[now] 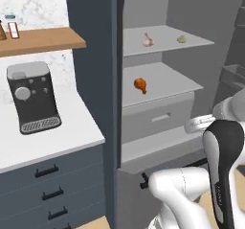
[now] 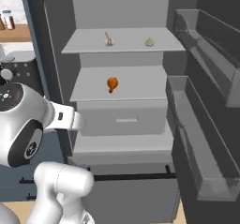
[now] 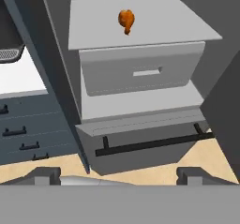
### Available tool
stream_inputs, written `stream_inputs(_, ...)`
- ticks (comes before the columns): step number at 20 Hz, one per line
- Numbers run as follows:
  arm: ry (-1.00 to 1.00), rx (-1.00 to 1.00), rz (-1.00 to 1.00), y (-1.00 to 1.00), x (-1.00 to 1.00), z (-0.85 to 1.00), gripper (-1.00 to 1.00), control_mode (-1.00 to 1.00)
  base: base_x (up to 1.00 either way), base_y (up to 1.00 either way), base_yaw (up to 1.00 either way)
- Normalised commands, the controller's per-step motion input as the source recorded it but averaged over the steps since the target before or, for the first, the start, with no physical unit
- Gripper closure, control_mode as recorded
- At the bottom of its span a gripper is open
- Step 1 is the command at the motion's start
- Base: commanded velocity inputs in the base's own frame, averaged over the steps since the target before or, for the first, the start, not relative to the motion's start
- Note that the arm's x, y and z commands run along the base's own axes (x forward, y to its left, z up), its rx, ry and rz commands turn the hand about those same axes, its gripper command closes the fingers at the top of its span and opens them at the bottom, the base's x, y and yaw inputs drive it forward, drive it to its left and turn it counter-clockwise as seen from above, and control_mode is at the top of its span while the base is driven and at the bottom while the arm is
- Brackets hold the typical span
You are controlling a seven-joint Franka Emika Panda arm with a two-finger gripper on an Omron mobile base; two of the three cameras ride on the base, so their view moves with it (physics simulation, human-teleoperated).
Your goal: Place one garlic and one chicken drumstick in each tupperware on the nearby counter, to pack two identical lunches.
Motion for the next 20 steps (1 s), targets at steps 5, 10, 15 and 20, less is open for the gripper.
stream_inputs(5, 0.0, 0.0, 0.0, 0.0, 0.0, 0.0, -1.0, 1.0, 0.51, -0.37, 0.15)
stream_inputs(10, 0.0, 0.0, 0.0, 0.0, 0.0, 0.0, -1.0, 1.0, 0.62, -0.01, 0.09)
stream_inputs(15, 0.0, 0.0, 0.0, 0.0, 0.0, 0.0, -1.0, 1.0, 0.43, -0.28, 0.08)
stream_inputs(20, 0.0, 0.0, 0.04, -0.1, 0.32, 0.0, -1.0, -1.0, 0.1, -0.1, 0.02)
